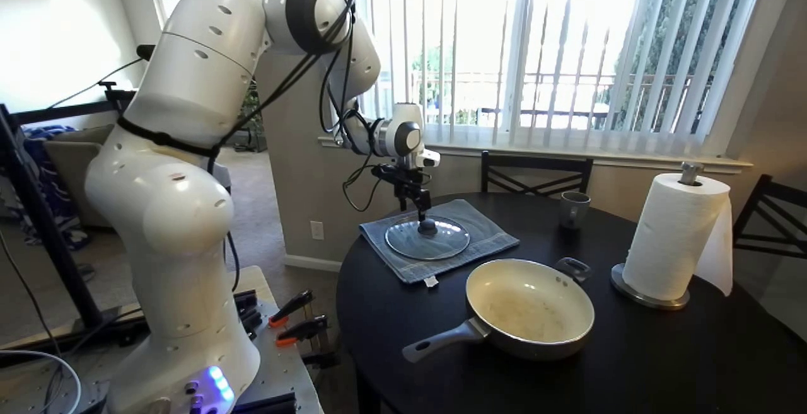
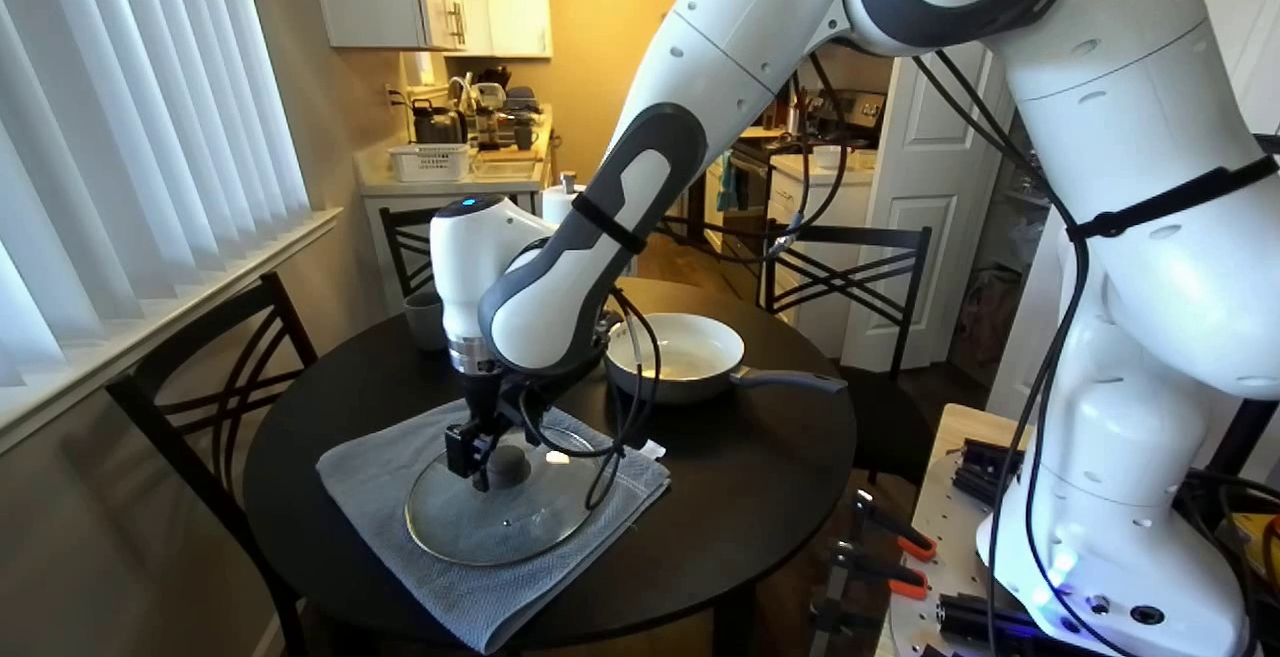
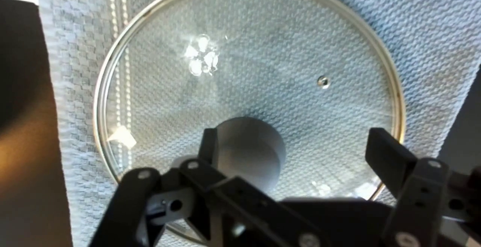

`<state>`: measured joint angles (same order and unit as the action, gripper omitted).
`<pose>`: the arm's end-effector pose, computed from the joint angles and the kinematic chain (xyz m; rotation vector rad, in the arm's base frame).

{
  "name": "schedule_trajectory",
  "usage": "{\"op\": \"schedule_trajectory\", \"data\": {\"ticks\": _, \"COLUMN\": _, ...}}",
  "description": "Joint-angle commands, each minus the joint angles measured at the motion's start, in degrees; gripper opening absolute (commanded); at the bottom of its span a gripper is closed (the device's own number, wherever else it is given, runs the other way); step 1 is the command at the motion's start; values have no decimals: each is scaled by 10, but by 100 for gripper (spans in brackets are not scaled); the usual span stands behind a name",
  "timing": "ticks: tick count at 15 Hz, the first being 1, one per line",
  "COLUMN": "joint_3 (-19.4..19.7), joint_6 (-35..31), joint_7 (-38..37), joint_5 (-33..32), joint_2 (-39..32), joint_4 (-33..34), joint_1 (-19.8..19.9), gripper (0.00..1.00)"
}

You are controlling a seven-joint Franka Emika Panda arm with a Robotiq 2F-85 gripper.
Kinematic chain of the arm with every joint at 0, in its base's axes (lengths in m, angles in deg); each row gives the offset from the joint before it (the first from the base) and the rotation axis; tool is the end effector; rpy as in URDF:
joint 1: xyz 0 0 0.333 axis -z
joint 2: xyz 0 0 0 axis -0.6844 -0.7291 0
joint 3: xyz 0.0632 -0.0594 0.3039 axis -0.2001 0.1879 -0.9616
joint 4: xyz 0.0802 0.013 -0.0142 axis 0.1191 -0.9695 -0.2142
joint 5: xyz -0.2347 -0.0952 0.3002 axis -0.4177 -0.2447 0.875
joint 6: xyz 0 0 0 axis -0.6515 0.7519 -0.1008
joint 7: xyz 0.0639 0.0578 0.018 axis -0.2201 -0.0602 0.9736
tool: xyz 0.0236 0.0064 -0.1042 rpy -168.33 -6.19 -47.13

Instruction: Put the lid on the pot

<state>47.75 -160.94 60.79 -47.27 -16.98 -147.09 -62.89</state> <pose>0.5747 0.2468 0.1888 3.0946 0.0731 0.0645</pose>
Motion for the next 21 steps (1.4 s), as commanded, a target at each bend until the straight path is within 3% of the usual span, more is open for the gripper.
{"op": "schedule_trajectory", "data": {"ticks": 1, "joint_3": 17, "joint_6": 21, "joint_7": 6, "joint_5": 29, "joint_2": -25, "joint_4": 37, "joint_1": 13, "gripper": 100}}
{"op": "schedule_trajectory", "data": {"ticks": 9, "joint_3": -4, "joint_6": 65, "joint_7": 43, "joint_5": 88, "joint_2": -70, "joint_4": 93, "joint_1": 36, "gripper": 100}}
{"op": "schedule_trajectory", "data": {"ticks": 21, "joint_3": 1, "joint_6": 78, "joint_7": 31, "joint_5": 92, "joint_2": -90, "joint_4": 122, "joint_1": 34, "gripper": 100}}
